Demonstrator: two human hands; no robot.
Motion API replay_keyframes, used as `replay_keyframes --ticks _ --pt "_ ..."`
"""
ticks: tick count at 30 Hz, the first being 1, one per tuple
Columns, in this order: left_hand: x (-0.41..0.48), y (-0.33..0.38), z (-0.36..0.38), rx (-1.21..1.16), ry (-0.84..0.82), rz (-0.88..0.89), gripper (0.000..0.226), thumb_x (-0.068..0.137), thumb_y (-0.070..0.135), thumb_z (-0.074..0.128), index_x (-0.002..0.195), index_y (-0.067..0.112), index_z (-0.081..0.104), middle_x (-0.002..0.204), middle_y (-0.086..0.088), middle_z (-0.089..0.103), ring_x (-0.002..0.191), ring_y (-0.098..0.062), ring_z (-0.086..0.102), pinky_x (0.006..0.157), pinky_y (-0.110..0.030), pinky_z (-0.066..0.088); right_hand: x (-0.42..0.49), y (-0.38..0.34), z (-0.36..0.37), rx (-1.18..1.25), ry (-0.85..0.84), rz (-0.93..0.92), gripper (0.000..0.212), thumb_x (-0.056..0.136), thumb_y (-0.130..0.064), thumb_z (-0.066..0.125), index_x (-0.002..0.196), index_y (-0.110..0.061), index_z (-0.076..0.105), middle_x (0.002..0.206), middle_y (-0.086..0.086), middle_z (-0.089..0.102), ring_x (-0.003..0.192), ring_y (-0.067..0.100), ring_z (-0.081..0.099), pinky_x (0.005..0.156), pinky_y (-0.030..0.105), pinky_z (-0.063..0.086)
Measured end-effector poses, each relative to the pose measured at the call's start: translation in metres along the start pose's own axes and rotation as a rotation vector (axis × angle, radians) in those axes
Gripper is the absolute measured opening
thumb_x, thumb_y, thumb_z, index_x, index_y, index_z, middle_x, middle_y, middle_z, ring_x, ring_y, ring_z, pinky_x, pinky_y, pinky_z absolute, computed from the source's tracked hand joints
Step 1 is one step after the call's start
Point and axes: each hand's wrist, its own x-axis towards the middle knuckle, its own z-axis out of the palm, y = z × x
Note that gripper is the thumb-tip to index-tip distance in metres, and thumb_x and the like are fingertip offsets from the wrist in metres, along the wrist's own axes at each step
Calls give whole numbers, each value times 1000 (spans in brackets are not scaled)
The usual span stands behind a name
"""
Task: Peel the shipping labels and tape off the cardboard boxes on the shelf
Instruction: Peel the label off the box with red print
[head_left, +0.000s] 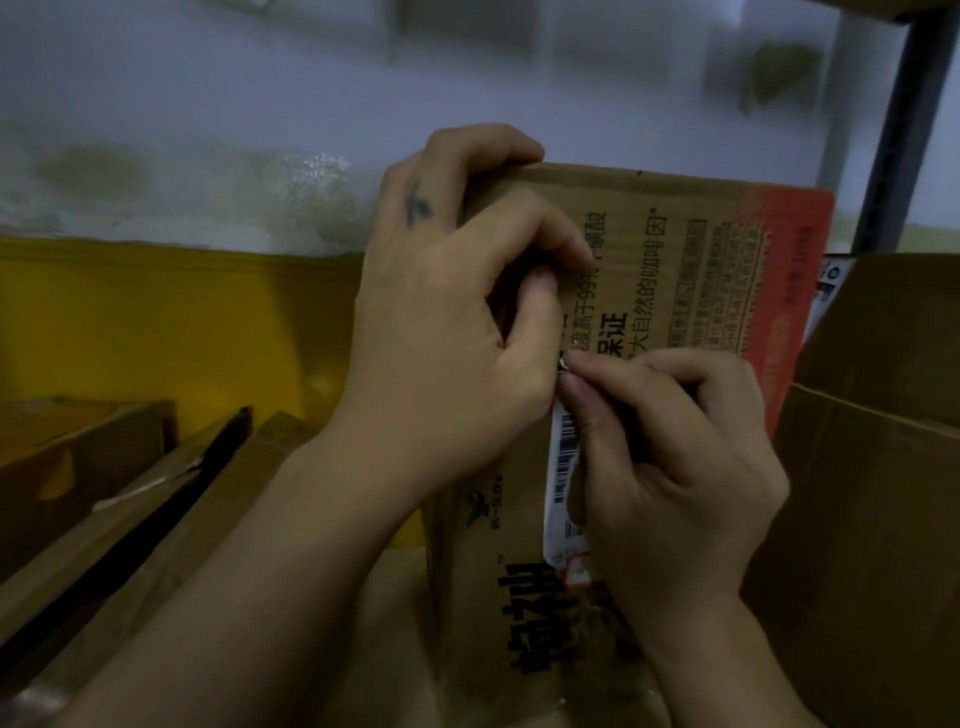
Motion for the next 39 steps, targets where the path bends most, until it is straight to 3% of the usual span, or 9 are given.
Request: replay_keyframes --ticks 4,7,11,18,20,24,28,33,39 --pt "0 -1 0 -2 4 0 11 83 9 62 89 14 70 124 3 44 122 -22 45 98 -29 40 0 2 4 -6 34 -41 13 90 -13 68 88 -3 76 78 11 61 71 19 54 67 15 38" --pt "-1 0 0 -8 2 1 11 83 10 62 89 15 69 124 4 42 123 -22 45 97 -31 41 -1 2 7 -1 32 -42 12 90 -10 67 85 -3 75 77 12 60 69 22 55 62 28 43" --pt "0 1 -1 10 1 -7 11 84 12 62 90 15 70 124 4 44 122 -21 44 96 -21 36 -2 -3 12 -11 31 -2 10 88 -7 64 83 -4 72 80 10 57 71 22 53 57 40 44" --pt "1 -1 -1 9 -29 5 11 84 13 62 91 15 69 126 0 45 124 -21 44 98 -23 38 -5 -3 14 32 20 43 8 88 -4 61 82 -4 67 86 -2 48 75 18 50 57 47 43" --pt "1 -2 -2 2 -30 14 10 84 13 63 91 15 70 125 3 43 123 -21 45 97 -22 38 -6 -3 11 55 14 66 9 88 -3 60 82 -5 65 85 -2 49 77 14 49 60 44 44" --pt "2 -2 -2 -13 -23 12 11 83 12 64 90 16 70 125 3 43 123 -21 45 98 -19 35 -4 -3 2 75 51 167 12 90 2 56 87 -9 57 84 -8 49 76 4 47 68 13 38" --pt "1 -1 0 -7 -18 8 11 83 11 63 90 16 70 125 2 45 124 -22 45 100 -22 36 -2 -3 -2 81 -28 140 4 91 -7 58 90 -7 63 89 -7 52 82 5 50 73 12 39" --pt "0 -1 0 -6 -3 4 11 84 11 62 90 15 70 125 3 44 124 -22 44 100 -22 36 -1 -2 -4 84 -116 68 19 88 -23 64 105 -14 69 99 -4 49 89 12 52 74 31 48" --pt "-1 0 1 3 4 14 10 84 9 62 90 13 70 123 3 42 124 -23 45 99 -20 35 -1 -2 1 85 -90 57 9 87 -16 67 90 -10 74 94 -4 48 83 17 55 65 43 48"
